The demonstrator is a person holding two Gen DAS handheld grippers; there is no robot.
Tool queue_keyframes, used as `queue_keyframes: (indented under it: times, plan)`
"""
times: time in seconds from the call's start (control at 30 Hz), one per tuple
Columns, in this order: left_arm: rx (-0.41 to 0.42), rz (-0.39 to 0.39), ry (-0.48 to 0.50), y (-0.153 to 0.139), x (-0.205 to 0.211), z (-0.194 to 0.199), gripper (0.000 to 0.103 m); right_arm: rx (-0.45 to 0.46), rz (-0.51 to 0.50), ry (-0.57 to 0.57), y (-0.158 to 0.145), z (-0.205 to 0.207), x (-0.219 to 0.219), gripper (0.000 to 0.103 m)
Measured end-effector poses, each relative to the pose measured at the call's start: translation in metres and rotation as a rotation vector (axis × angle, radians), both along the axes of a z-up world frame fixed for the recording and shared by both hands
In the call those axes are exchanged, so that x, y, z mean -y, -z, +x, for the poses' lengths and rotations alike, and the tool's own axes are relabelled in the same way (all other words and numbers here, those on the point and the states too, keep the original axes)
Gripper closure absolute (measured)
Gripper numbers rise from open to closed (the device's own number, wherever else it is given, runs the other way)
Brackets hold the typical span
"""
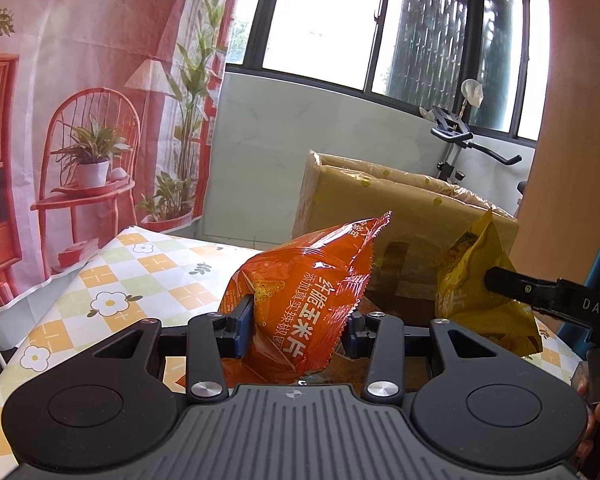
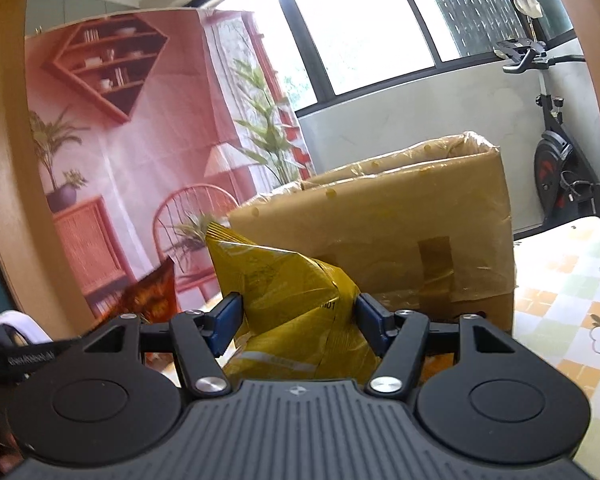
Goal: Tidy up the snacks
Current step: 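Lift both held bags up and carry them over the box, then open both tools to drop the bags into the box and withdraw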
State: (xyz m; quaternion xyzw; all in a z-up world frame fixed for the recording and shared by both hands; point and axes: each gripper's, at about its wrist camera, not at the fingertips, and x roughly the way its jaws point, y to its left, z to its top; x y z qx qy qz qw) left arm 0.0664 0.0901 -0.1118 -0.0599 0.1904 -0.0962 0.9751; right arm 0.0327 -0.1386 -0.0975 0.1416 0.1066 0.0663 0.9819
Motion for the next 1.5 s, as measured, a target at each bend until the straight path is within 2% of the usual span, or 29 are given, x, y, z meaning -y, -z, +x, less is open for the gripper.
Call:
queue_keyframes:
  times: [0.27,0.7,0.93,1.2,1.33,1.5]
  plan:
    - [0.008,-0.006,0.002,-0.002,0.0,-0.002,0.058,0.021,-0.023,0.017,-0.007,-0.001,-0.004,0.039]
    - [0.024,-0.03,0.016,-0.004,-0.004,-0.004,0.058,0.139,0.005,0.056,-0.047,-0.01,0.014,0.039]
    - [0.088,-0.04,0.07,-0.032,0.001,0.009,0.058,0.153,-0.035,0.072,-0.063,-0.001,0.021,0.039]
    - [0.15,-0.033,0.198,-0.085,0.031,0.058,0.058,0.219,-0.1,0.06,-0.104,0.029,0.038,0.039]
    - [0.137,-0.013,0.229,-0.101,0.057,0.1,0.058,0.211,-0.148,0.065,-0.12,0.062,0.047,0.039]
    - [0.069,-0.039,0.238,-0.11,0.079,0.154,0.058,0.186,-0.194,0.094,-0.123,0.103,0.055,0.039]
